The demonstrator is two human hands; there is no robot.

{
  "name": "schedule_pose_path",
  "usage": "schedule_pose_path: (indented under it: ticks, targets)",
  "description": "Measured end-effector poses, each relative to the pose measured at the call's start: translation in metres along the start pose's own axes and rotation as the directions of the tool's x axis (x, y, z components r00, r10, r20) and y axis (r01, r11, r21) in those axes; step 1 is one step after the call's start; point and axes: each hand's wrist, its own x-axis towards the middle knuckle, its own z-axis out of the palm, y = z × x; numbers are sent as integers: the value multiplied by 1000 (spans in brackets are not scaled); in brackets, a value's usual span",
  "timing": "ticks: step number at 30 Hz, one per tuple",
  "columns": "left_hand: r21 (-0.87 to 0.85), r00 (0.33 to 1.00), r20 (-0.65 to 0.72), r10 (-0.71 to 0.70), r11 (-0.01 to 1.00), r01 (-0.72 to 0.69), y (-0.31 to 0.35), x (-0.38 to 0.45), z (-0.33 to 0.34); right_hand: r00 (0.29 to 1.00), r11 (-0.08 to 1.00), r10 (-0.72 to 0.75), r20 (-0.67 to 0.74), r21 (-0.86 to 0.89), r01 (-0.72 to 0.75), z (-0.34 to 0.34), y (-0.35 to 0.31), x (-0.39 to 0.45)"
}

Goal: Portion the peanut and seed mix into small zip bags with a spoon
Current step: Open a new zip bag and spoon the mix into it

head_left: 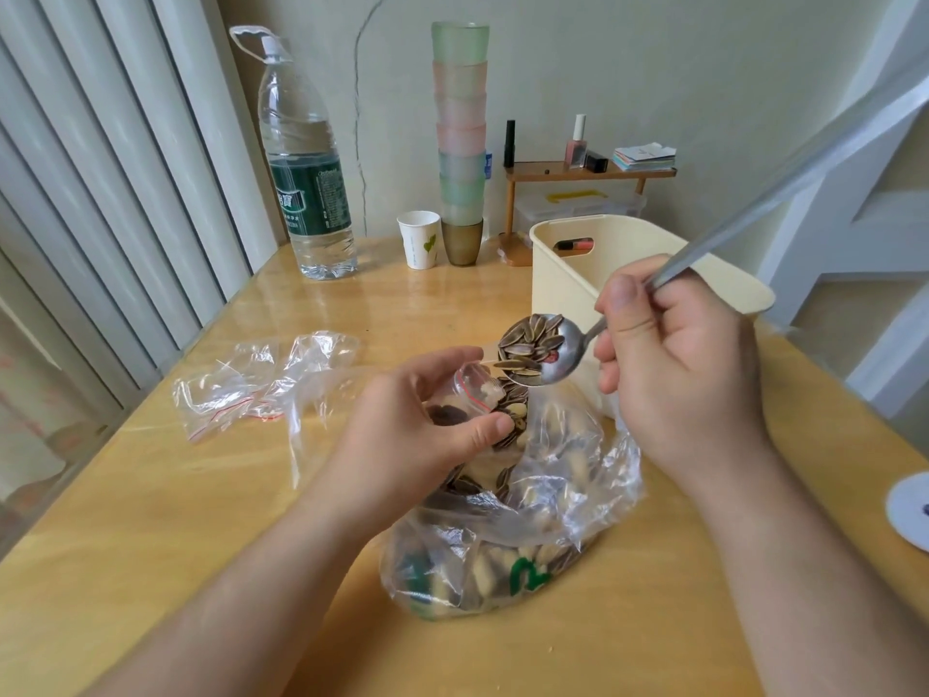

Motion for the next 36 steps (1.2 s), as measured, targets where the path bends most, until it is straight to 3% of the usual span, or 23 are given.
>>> schedule_pose_path:
  ticks: [6, 16, 22, 32, 36]
  targets:
    - [265, 990, -116, 75, 963, -42, 3, 1, 12, 956, 952, -270, 114, -120, 283, 7, -1, -5]
    - [301, 987, -149, 54, 954, -7, 0, 1, 12, 905, 911, -389, 173, -76, 406, 18, 5, -9]
    - [245, 987, -136, 88, 968, -53, -1, 3, 10, 887, 902, -400, 231, -73, 426, 17, -3, -13]
    - [167, 993, -92, 72, 984, -56, -5, 5, 8, 882, 891, -442, 163, -27, 452, 21, -1, -14]
    - [59, 997, -75, 29, 998, -24, -7, 6, 7, 926, 935, -353, 132, 24, 353, 20, 2, -13]
